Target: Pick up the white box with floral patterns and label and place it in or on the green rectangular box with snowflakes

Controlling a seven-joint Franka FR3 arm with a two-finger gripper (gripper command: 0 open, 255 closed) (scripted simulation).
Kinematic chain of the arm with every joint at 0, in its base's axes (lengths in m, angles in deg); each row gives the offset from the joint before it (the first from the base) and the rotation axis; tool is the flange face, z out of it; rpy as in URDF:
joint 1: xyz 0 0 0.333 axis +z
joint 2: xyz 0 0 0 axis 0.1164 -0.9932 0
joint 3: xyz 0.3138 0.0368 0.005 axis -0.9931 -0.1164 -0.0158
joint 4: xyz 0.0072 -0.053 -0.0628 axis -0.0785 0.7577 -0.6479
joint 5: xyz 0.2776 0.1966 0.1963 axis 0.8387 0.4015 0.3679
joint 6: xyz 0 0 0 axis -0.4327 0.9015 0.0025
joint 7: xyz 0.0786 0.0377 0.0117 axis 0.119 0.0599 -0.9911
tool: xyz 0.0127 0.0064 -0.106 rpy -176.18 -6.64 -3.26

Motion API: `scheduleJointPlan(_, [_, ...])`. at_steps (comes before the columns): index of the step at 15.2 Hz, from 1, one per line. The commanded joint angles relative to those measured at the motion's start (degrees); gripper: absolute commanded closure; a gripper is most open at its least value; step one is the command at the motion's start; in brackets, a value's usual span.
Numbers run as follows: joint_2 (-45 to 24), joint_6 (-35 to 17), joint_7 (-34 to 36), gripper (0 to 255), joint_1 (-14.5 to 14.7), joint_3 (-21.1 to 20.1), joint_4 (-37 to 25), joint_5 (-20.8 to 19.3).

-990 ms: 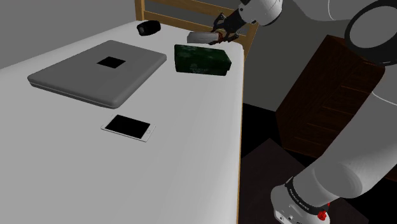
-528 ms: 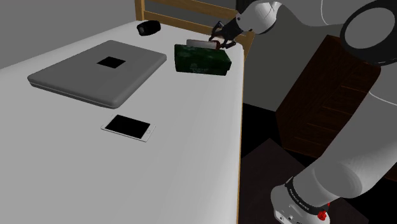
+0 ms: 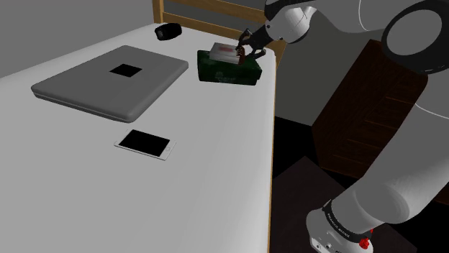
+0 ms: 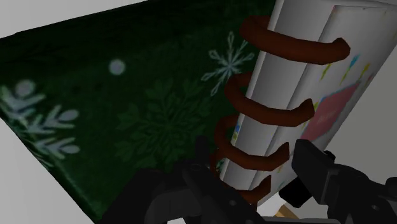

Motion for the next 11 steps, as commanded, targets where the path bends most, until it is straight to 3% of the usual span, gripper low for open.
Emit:
scheduleJointPlan(1, [0.03,-0.03,0.0,255,-0.01,0.01,-0.02,0.01])
scheduleJointPlan(2, [0.03,0.0,0.01,0,-0.02,0.02,-0.05,0.0])
scheduleJointPlan(7, [0.03,-0.03,0.0,0,-0.01,0.01,-0.02,0.01])
scheduleJointPlan(11, [6.0,3.66,1.31,0,-0.74,1.36,2.52,-2.45])
